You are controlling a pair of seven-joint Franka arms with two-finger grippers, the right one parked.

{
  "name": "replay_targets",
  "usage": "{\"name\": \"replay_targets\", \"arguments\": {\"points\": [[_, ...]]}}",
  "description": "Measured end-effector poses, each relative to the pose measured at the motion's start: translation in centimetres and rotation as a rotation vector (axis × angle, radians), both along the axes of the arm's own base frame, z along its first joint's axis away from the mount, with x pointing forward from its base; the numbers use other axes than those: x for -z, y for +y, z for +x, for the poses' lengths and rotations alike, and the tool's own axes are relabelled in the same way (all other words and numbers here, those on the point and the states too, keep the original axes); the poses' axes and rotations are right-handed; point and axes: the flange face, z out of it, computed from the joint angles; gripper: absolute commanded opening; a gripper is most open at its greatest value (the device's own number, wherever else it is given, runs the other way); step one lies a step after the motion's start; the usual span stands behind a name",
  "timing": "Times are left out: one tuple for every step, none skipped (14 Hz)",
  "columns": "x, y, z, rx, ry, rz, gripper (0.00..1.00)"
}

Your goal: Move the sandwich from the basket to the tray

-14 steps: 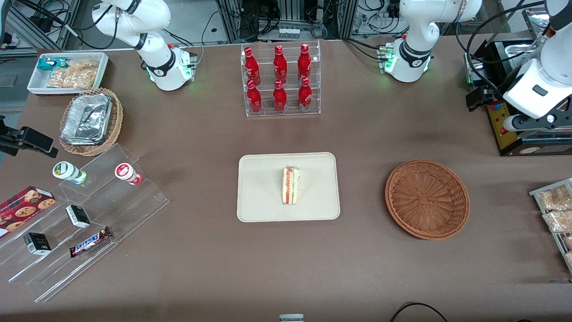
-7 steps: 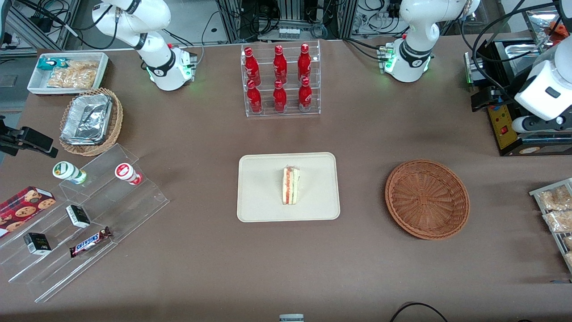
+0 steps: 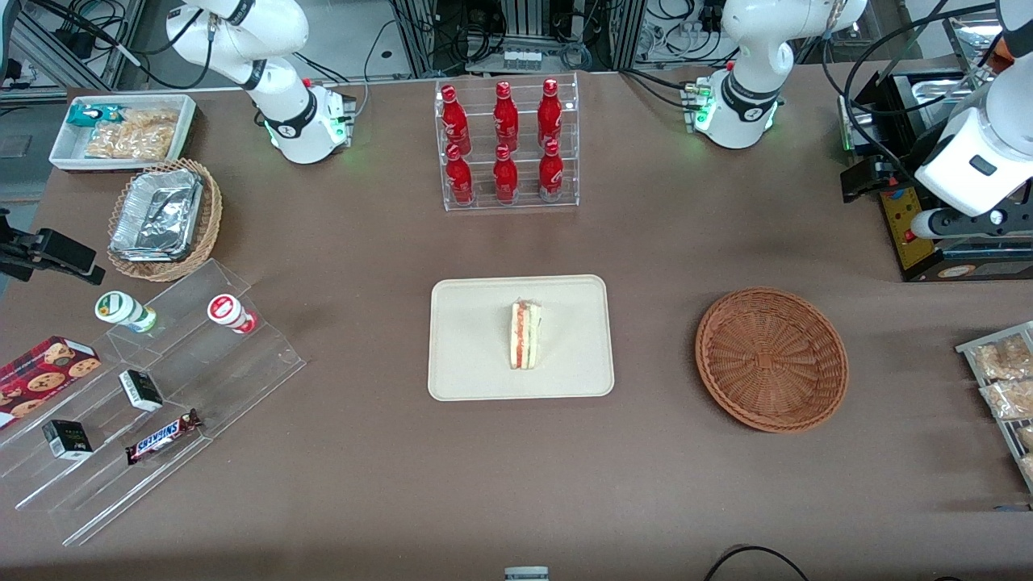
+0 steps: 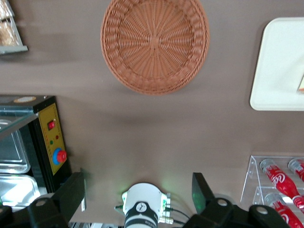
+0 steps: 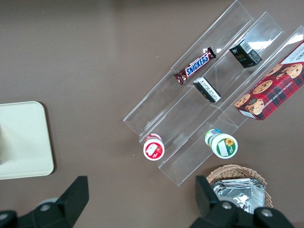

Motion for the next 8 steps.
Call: {"name": "replay_targets", "arguments": {"points": [[0.03, 0.00, 0.29, 0.000, -0.016, -0.001, 1.00], [0.11, 0.03, 0.57, 0.000, -0.028, -0.003, 1.00], [0.21, 0.08, 0.76, -0.001, -0.033, -0.003, 1.00], [0.29, 0.14, 0.88, -0.001, -0.035, -0.004, 1.00], [0.34, 0.17, 0.92, -0.002, -0.036, -0.003, 1.00], [0.36, 0.20, 0.94, -0.002, -0.035, -0.001, 1.00], [0.37, 0.24, 0.95, -0.002, -0.036, 0.002, 1.00], [0.37, 0.27, 0.95, -0.002, -0.036, 0.004, 1.00]]}}
